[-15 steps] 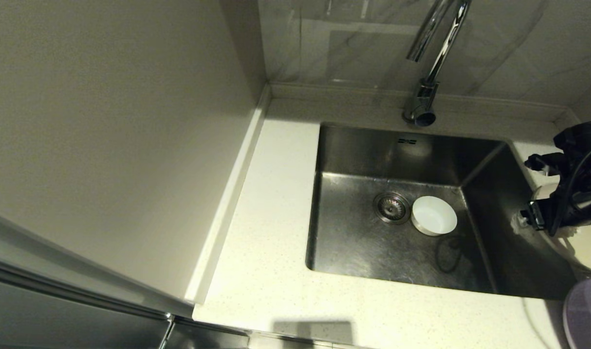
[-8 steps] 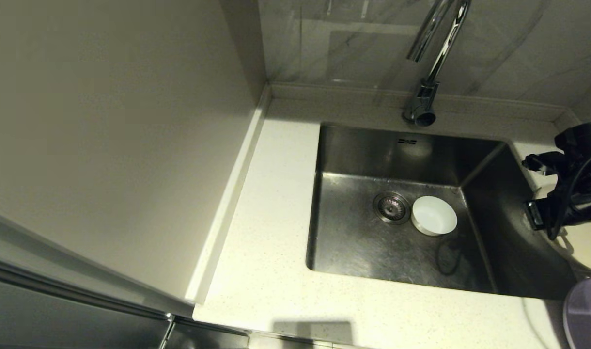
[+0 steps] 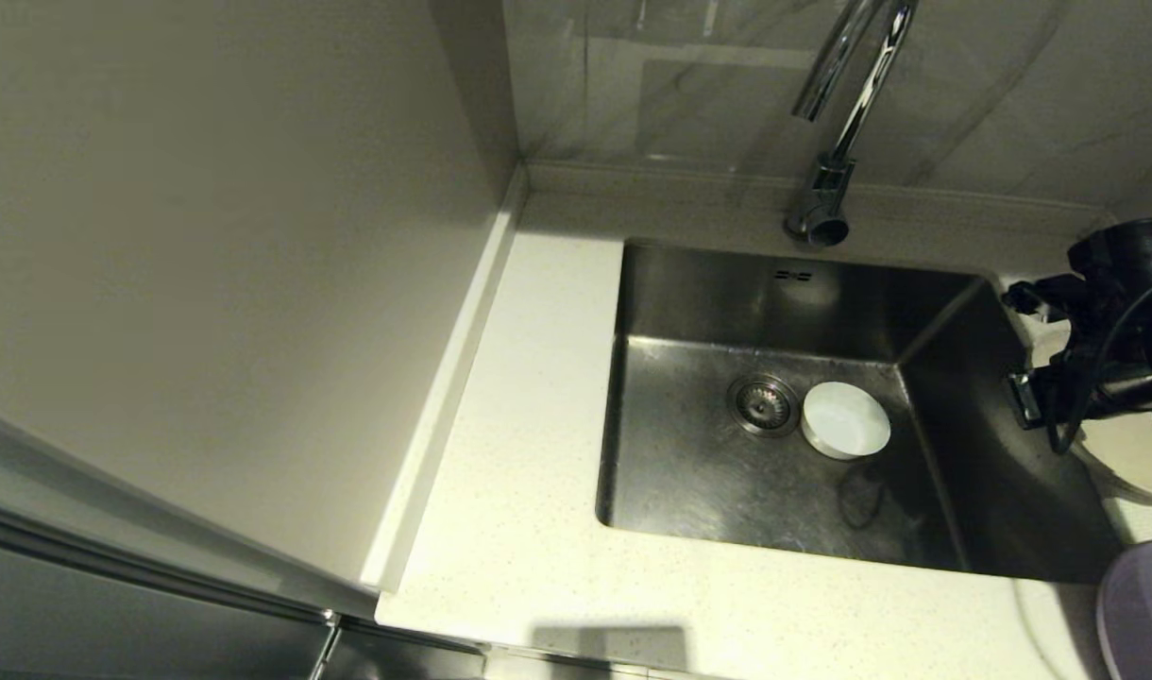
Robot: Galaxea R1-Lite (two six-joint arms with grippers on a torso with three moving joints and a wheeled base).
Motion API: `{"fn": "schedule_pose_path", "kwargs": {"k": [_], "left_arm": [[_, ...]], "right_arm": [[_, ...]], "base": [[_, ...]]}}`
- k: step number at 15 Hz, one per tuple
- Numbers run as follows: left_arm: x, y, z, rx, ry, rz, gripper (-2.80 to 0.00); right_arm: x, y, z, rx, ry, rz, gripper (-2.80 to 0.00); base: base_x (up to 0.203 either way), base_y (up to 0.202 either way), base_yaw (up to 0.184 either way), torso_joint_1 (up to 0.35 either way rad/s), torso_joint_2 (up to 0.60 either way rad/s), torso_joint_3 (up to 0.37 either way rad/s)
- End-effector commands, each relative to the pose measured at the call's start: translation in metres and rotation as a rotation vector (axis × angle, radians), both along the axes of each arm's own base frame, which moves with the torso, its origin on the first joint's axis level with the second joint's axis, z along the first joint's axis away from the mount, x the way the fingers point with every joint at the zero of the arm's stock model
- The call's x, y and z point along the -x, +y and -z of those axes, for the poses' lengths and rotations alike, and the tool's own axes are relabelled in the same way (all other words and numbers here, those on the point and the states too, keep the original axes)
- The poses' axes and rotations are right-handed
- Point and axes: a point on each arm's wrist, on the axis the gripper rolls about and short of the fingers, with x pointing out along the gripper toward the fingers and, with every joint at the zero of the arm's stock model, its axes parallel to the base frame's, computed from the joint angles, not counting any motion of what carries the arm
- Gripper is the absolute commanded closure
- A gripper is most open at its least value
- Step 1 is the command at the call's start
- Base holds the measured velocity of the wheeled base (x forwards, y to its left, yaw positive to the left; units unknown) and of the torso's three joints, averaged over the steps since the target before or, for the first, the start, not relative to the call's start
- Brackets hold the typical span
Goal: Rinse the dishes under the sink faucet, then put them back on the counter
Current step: Put a plate into the sink
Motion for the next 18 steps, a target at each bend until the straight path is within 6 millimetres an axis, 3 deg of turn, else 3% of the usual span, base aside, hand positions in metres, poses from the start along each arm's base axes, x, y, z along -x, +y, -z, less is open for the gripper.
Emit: {"fn": "schedule_pose_path", "kwargs": {"k": [1, 5, 10, 14, 18], "left_arm": [[0.0, 0.0, 0.0, 0.001, -0.002, 0.0, 0.0], [0.0, 0.0, 0.0, 0.001, -0.002, 0.0, 0.0], [0.0, 0.0, 0.0, 0.001, -0.002, 0.0, 0.0], [0.0, 0.0, 0.0, 0.001, -0.002, 0.0, 0.0], [0.0, 0.0, 0.0, 0.001, -0.002, 0.0, 0.0]], "right_arm": [[-0.006, 0.017, -0.007, 0.014, -0.067, -0.058, 0.0], [-0.002, 0.056, -0.018, 0.045, -0.107, -0.203, 0.0], [0.006, 0.124, -0.016, 0.073, -0.106, -0.384, 0.0], [0.005, 0.175, 0.01, 0.123, -0.034, -0.505, 0.0], [0.0, 0.201, 0.035, 0.143, 0.029, -0.569, 0.0]], "base": [[0.0, 0.0, 0.0, 0.0, 0.0, 0.0], [0.0, 0.0, 0.0, 0.0, 0.0, 0.0], [0.0, 0.0, 0.0, 0.0, 0.0, 0.0], [0.0, 0.0, 0.0, 0.0, 0.0, 0.0], [0.0, 0.0, 0.0, 0.0, 0.0, 0.0]]}}
